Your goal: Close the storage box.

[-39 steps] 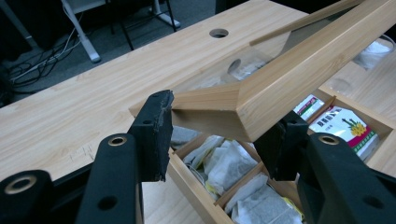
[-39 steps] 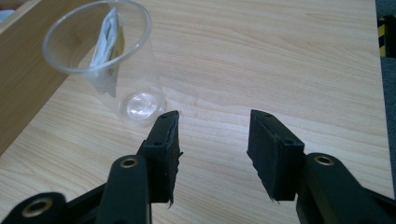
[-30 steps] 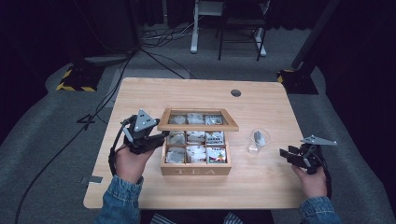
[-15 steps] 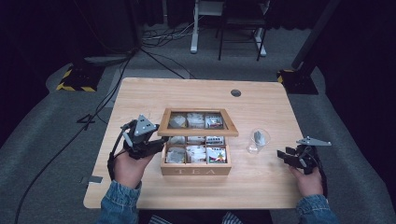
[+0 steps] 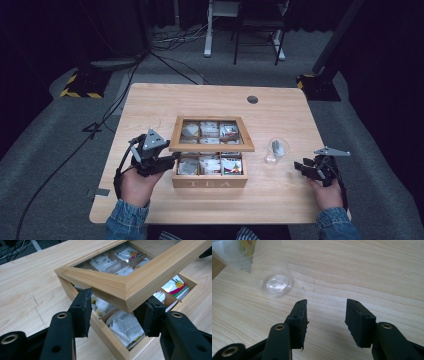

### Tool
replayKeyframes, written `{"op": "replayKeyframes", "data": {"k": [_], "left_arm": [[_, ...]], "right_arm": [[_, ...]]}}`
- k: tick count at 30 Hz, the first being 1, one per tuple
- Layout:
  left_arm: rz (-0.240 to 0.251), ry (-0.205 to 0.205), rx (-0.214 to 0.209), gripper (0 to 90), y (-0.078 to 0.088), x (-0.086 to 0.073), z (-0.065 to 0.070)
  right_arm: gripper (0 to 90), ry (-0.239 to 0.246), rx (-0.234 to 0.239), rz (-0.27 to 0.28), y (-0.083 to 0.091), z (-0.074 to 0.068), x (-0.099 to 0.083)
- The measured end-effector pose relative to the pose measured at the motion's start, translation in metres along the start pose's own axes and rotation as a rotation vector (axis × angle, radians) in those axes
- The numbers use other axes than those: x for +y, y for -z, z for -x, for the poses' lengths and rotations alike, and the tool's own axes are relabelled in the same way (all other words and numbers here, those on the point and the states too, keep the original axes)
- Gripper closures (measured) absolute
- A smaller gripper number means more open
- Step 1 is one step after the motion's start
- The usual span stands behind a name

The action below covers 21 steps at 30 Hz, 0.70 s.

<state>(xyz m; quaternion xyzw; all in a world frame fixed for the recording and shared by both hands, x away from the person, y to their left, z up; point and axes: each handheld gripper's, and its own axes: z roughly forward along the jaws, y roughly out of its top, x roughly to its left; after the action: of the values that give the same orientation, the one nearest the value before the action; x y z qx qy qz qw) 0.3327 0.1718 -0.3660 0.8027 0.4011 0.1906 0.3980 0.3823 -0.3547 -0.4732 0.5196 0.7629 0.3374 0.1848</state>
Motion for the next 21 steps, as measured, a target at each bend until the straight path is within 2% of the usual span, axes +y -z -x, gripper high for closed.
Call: {"op": "replayKeyframes", "data": {"k": [11, 14, 21], "left_arm": [[-0.048, 0.01, -0.013, 49.4, -0.005, -0.012, 0.003], [-0.063, 0.025, -0.029, 49.8, -0.007, -0.016, 0.005], [-0.093, 0.015, -0.043, 50.0, -0.012, -0.019, 0.007]], "right_arm": [[52.5, -0.003, 0.007, 0.001, 0.0, 0.0, 0.0], [52.5, -0.003, 0.008, 0.002, 0.001, 0.0, 0.0], [52.5, 0.0, 0.01, 0.005, 0.001, 0.001, 0.0]]}}
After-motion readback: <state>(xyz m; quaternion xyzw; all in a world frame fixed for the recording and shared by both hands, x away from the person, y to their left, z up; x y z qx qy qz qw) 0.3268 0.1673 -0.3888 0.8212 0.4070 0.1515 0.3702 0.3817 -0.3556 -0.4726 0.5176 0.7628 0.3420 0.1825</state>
